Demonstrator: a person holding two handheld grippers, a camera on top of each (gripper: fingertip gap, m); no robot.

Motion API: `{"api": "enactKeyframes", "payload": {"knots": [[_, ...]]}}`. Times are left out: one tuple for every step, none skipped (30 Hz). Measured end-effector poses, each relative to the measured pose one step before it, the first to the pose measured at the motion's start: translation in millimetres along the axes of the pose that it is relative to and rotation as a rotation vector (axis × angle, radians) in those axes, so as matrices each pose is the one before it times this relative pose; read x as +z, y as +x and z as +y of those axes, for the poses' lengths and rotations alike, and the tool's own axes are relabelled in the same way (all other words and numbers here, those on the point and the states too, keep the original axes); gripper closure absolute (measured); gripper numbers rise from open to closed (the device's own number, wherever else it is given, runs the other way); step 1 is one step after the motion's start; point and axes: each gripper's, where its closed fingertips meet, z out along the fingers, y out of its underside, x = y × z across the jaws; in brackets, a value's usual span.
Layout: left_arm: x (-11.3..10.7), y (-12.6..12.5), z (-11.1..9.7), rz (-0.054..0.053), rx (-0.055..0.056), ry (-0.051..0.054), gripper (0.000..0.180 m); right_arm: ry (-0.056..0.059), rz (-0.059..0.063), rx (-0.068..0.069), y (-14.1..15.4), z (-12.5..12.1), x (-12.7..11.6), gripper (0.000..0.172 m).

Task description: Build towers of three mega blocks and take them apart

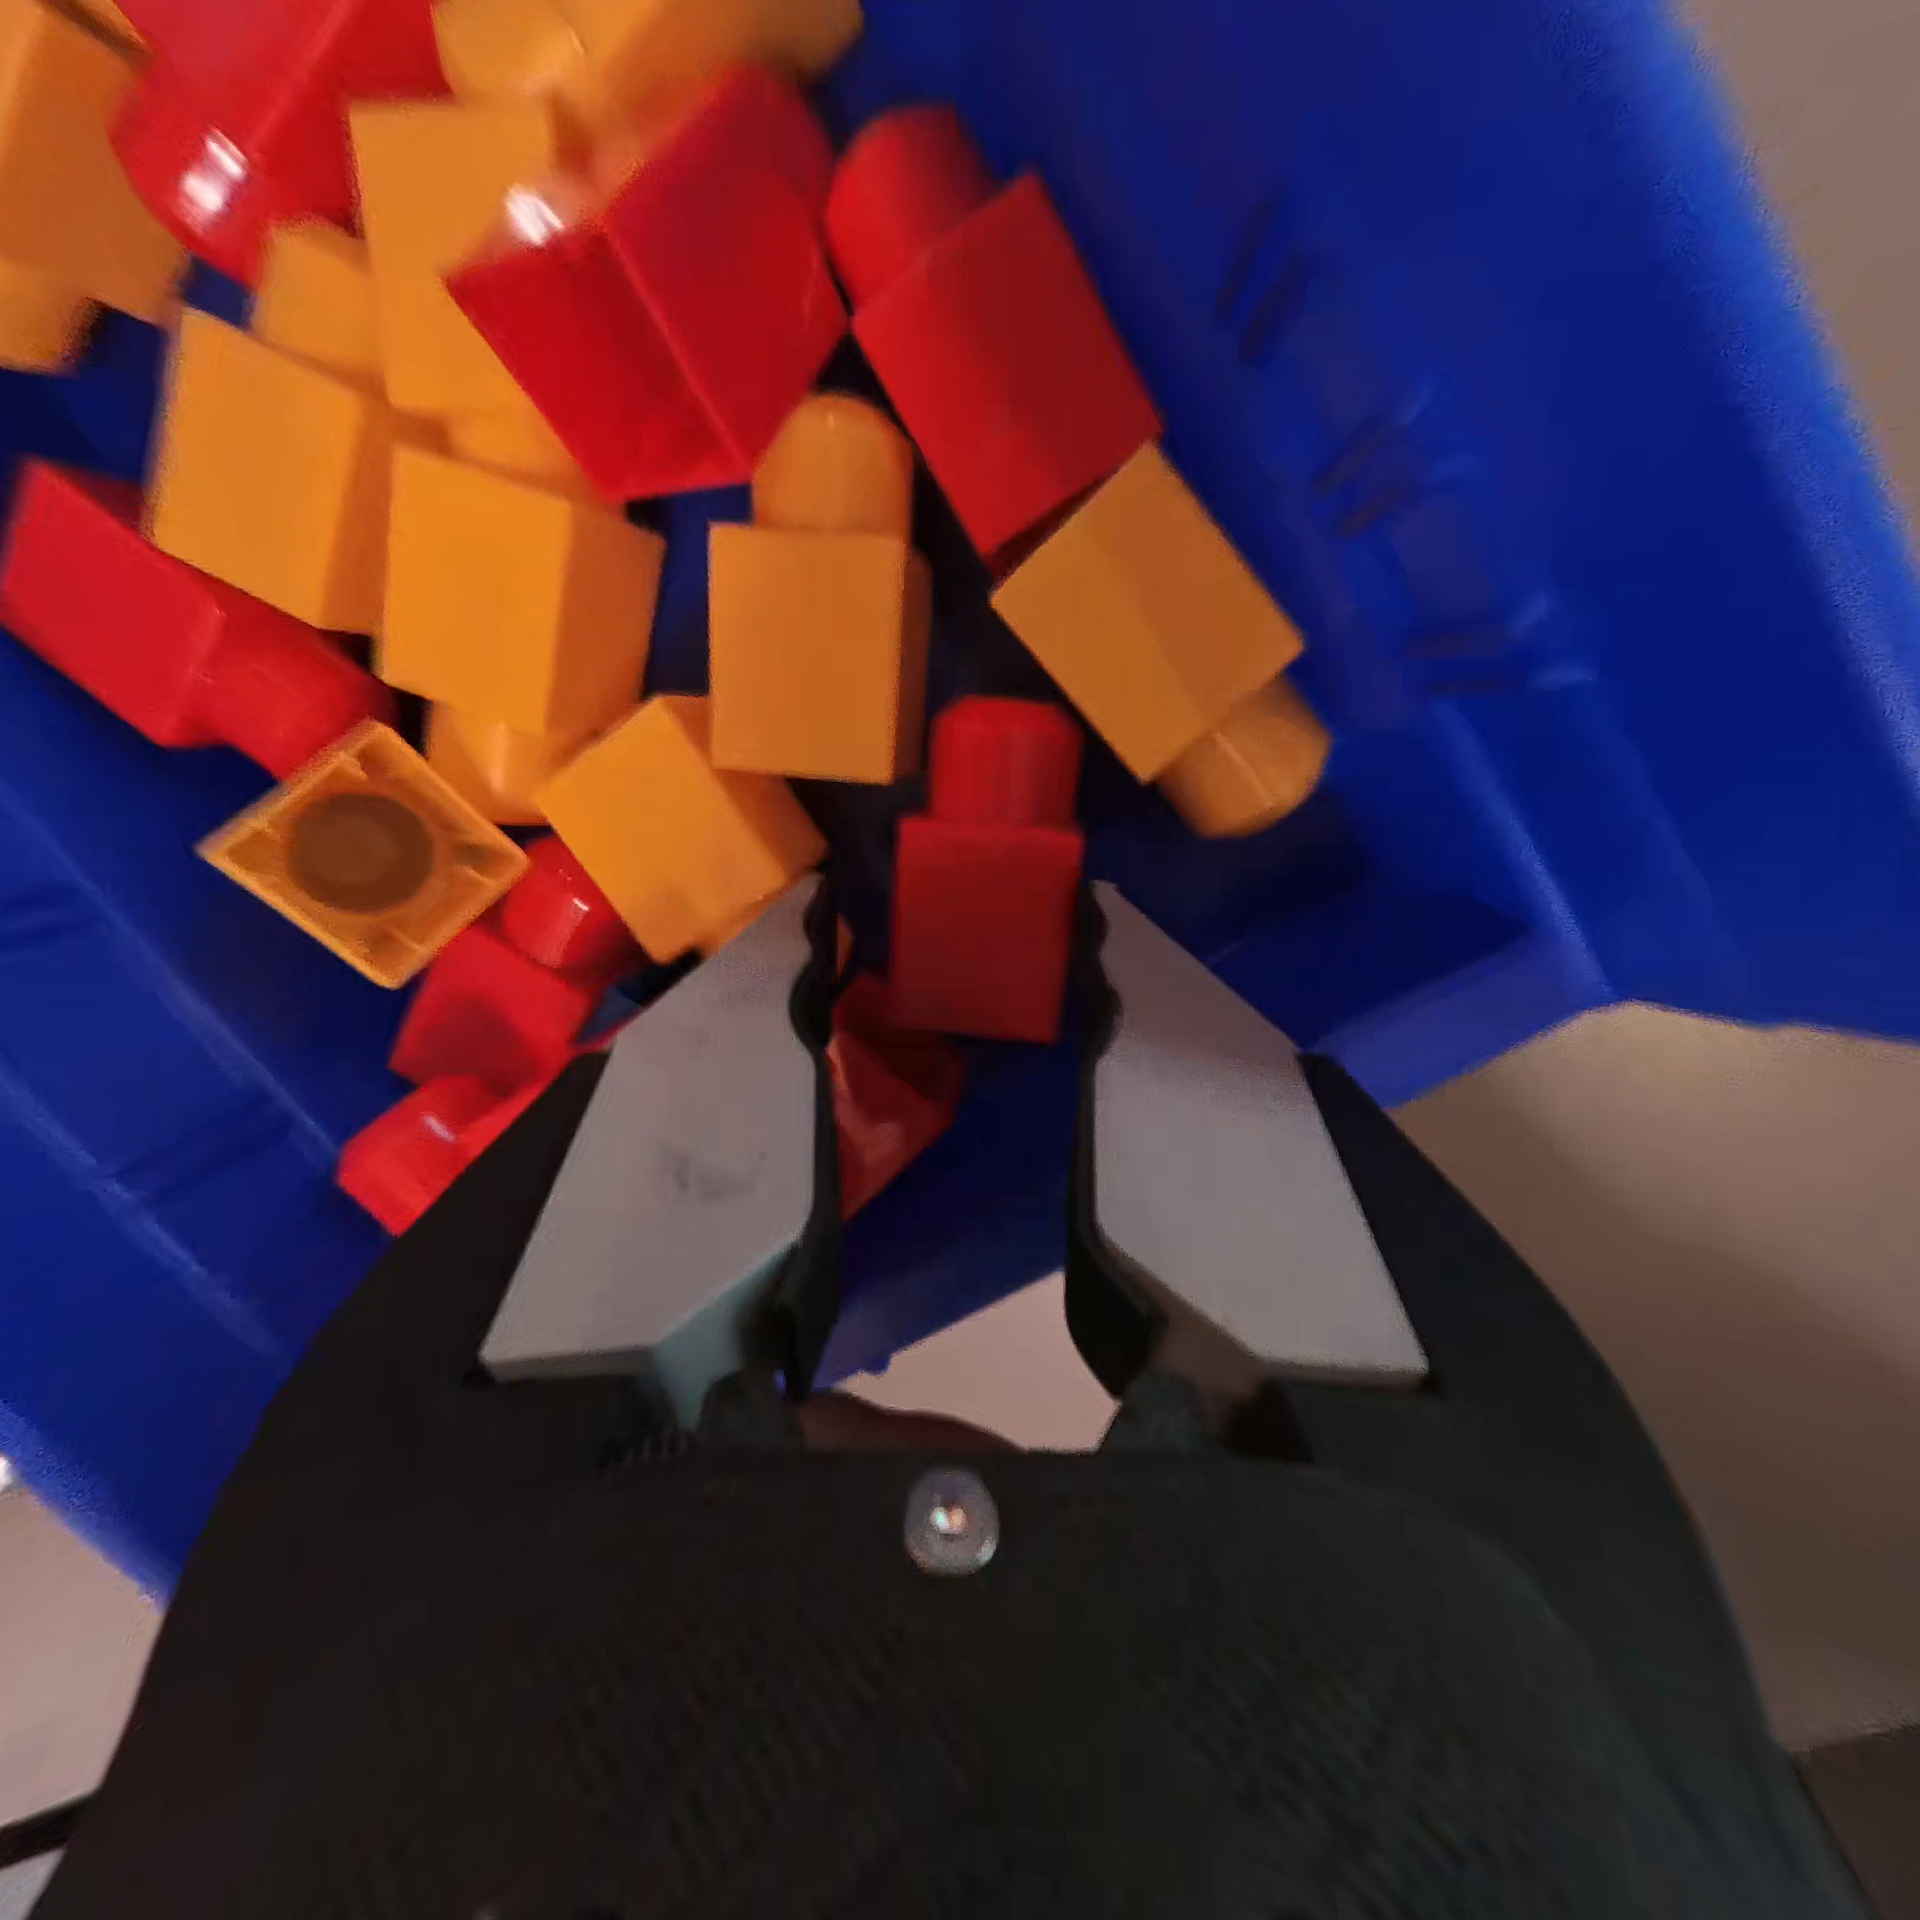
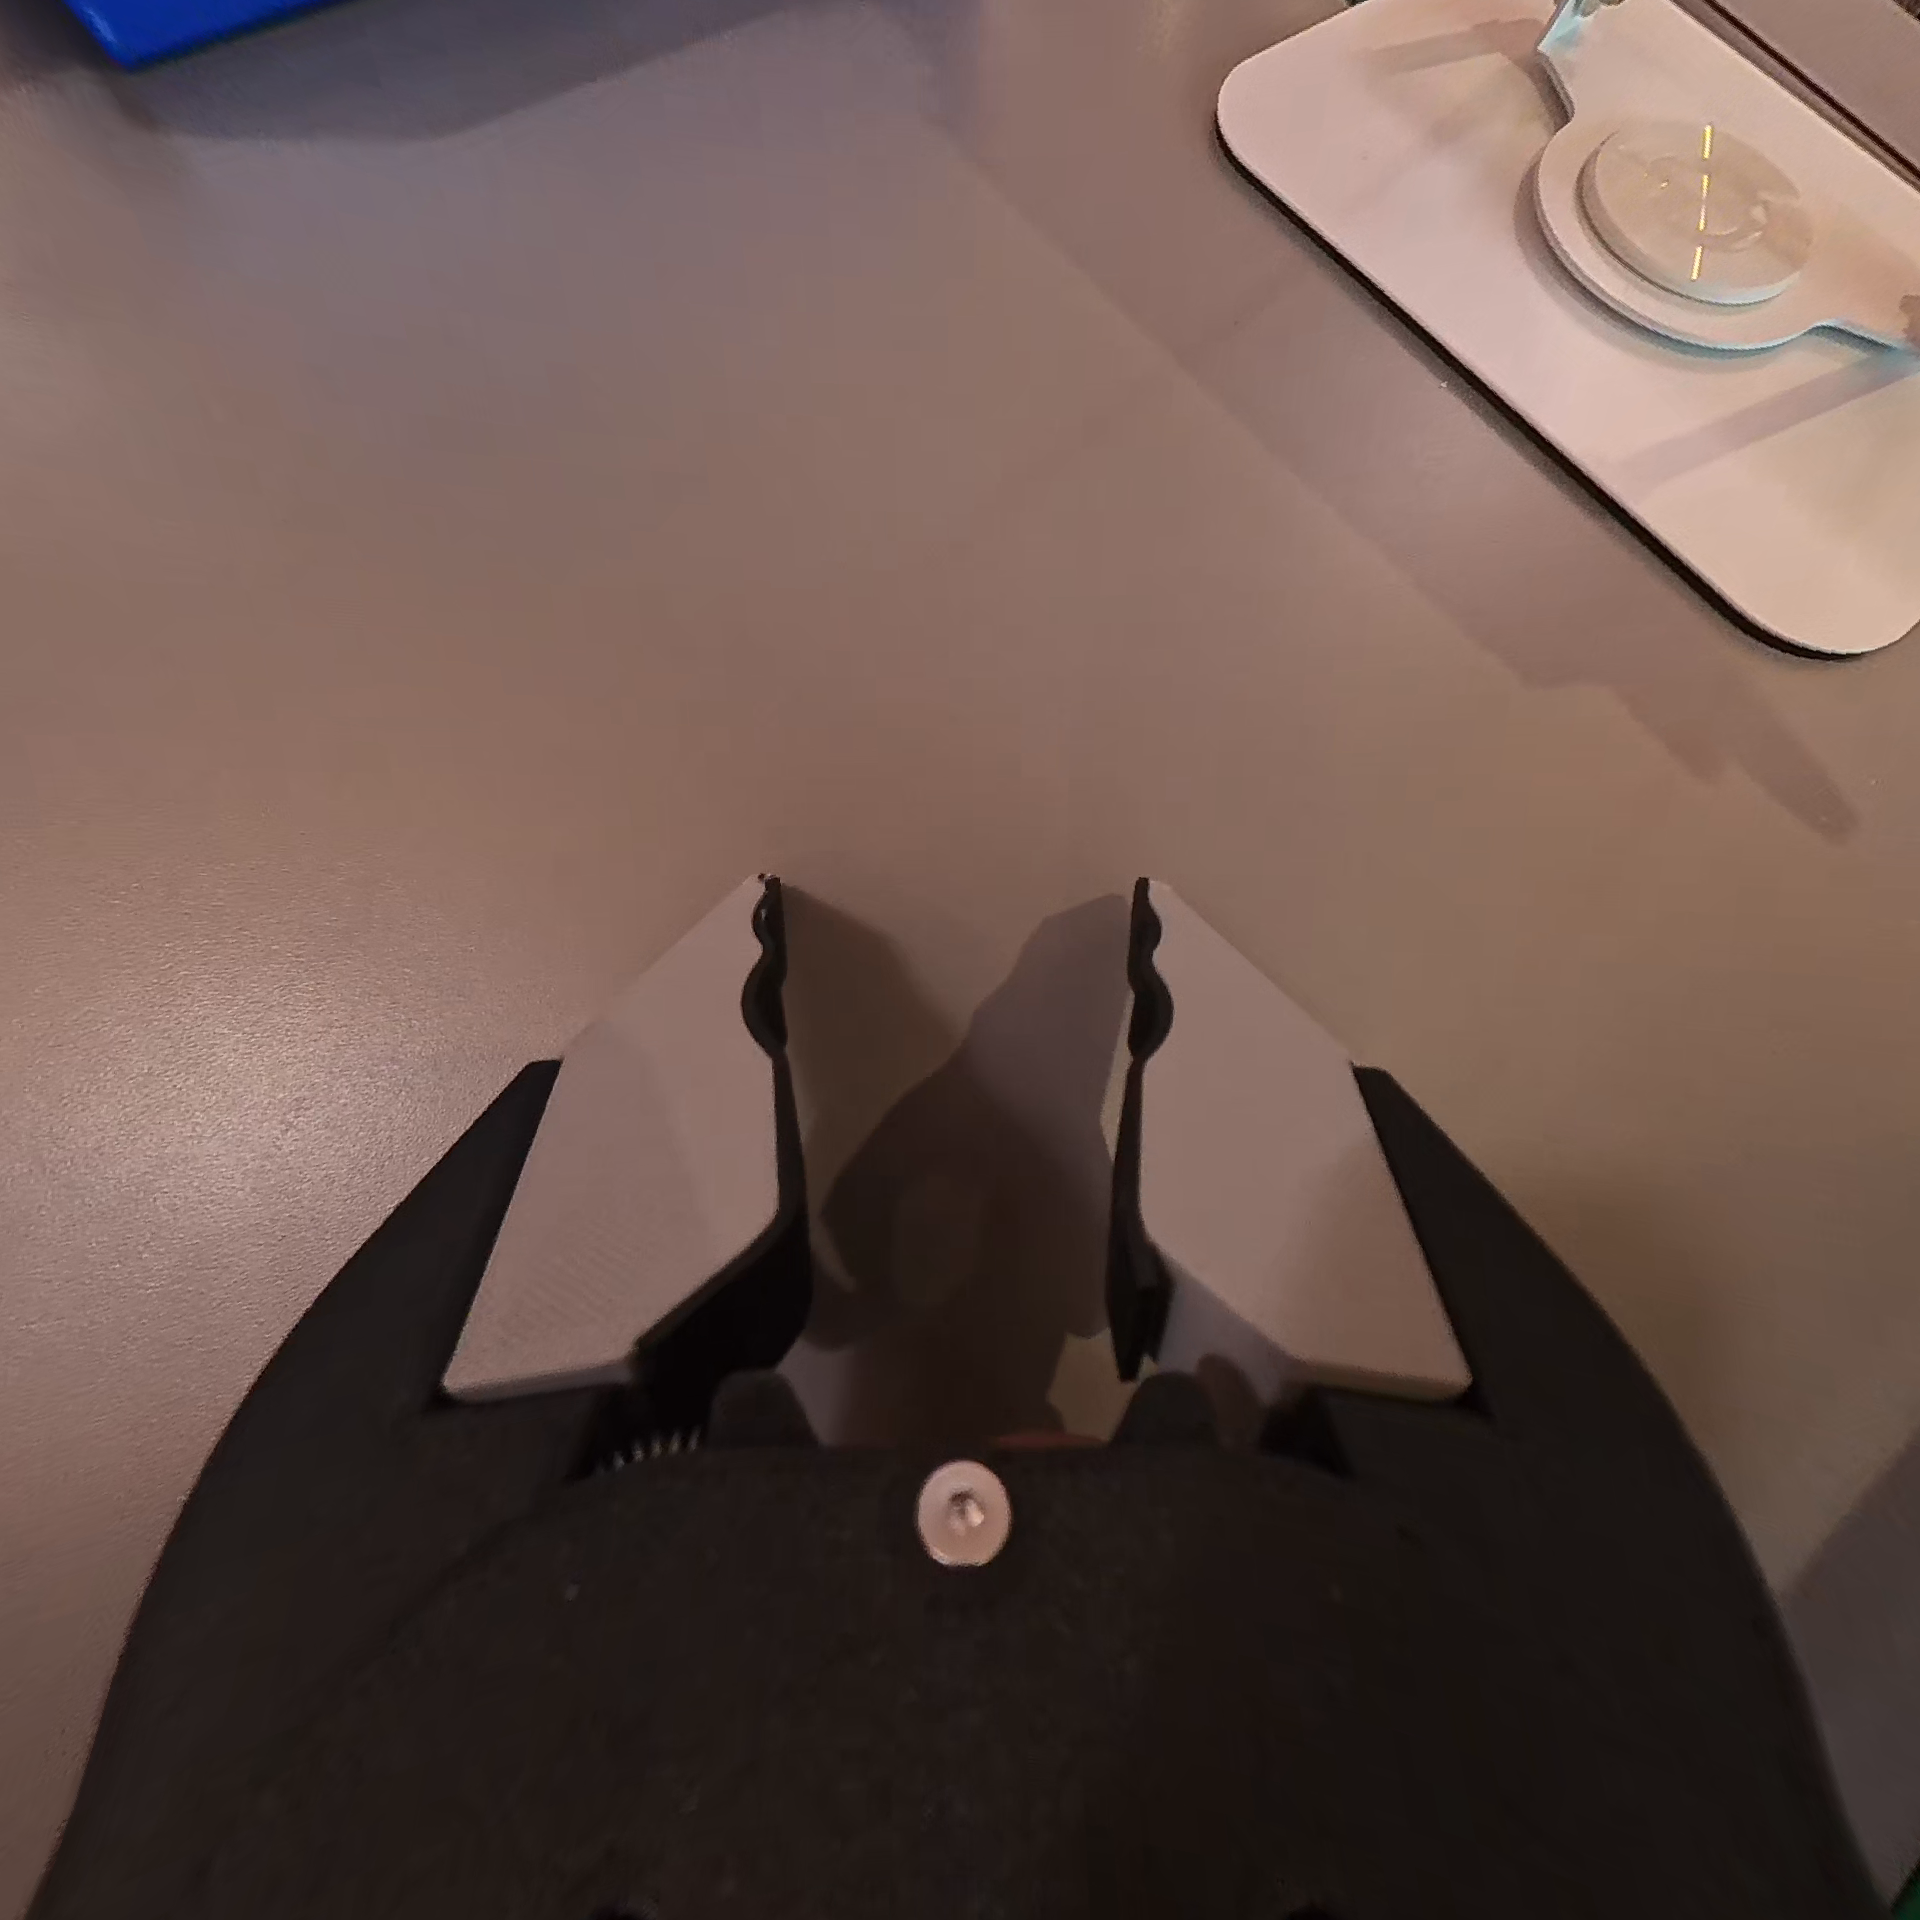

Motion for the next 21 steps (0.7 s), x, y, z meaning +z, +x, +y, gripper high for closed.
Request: {"api": "enactKeyframes", "payload": {"knots": [[0.12,2.6,-1.95,0.0444,-0.0343,0.021,0.145,-0.0005,-0.0009,0.0018,0.02,0.01,0.07,0.108],[-0.02,-1.27,-1.26,0.0112,-0.0263,0.0163,0.145,-0.0004,-0.0005,0.0013,0.05,0.15,0.04,0.108],[-0.49,0.05,-0.92,0.0075,0.0004,0.0149,0.146,-0.0002,-0.0001,0.0004,0.05,0.0,0.02,0.108],[-0.82,0.89,-0.9,0.0026,0.0178,0.0153,0.147,0.0001,0.0004,-0.0003,-0.02,0.0,-0.03,0.108],[-0.92,0.17,-0.17,-0.0054,0.0183,0.0101,0.147,0.0003,0.0007,-0.0009,-0.03,0.0,-0.05,0.108],[-1.06,-1.2,0.67,-0.0139,0.0143,0.0036,0.147,0.0002,0.0005,-0.0007,0.03,0.0,-0.02,0.108],[-2.0,-1.98,0.07,-0.0158,0.0075,0.0093,0.147,0.0001,0.0001,-0.0002,-0.06,0.01,-0.03,0.108],[-3.09,-1.94,-1.79,-0.0126,-0.0029,0.0215,0.147,-0.0001,-0.0004,0.0002,0.02,-0.01,0.03,0.108],[-4.53,-1.91,-3.34,-0.0097,-0.0085,0.0325,0.147,-0.0001,-0.0008,0.0008,-0.03,-0.02,-0.1,0.108],[-6.09,-1.98,-4.57,-0.0104,-0.0098,0.0413,0.147,-0.0002,-0.0009,0.001,-0.06,0.07,-0.04,0.108],[-7.56,-2.67,-6.37,-0.0164,-0.01,0.051,0.148,-0.0001,-0.0005,0.0003,-0.05,0.07,-0.07,0.108],[-9.11,-2.28,-8.51,-0.0168,-0.0096,0.0637,0.148,0.0002,-0.0011,-0.0009,-0.19,-0.01,-0.02,0.108],[-10.3,-0.08,-10.76,-0.0057,-0.0105,0.0757,0.148,0.0004,-0.0023,-0.0021,-0.52,-0.04,-0.19,0.108],[-10.84,2.28,-12.5,0.0048,-0.0146,0.0833,0.148,0.0004,-0.0008,-0.0021,-0.24,0.01,-0.08,0.108],[-10.47,6.32,-13.79,0.0248,-0.0147,0.0888,0.147,0.0002,-0.001,-0.0021,-0.4,-0.01,-0.06,0.107],[-9.19,13.11,-14.72,0.0595,-0.0128,0.0925,0.148,0.0003,-0.0039,-0.0031,-0.77,-0.16,-0.06,0.107],[-6.77,19.08,-13.82,0.0847,-0.0135,0.0846,0.148,0.0011,-0.0097,-0.0069,-1.72,-0.09,-0.25,0.107],[-3.26,22.19,-11.56,0.089,-0.005,0.0681,0.148,0.0074,-0.0195,-0.0139,-3.59,-0.97,-0.7,0.107],[0.45,22.2,-9.29,0.073,0.0138,0.0559,0.148,0.029,-0.0283,-0.0228,-5.49,-4.18,-2.25,0.108],[4.05,21.58,-7.6,0.0599,0.0254,0.0493,0.148,0.0547,-0.0243,-0.0206,-5.34,-7.92,-4.27,0.113],[7.03,22.4,-5.84,0.0632,0.0215,0.0434,0.148,0.0749,-0.0316,-0.0077,-6.41,-11.31,-5.88,0.115]]}}
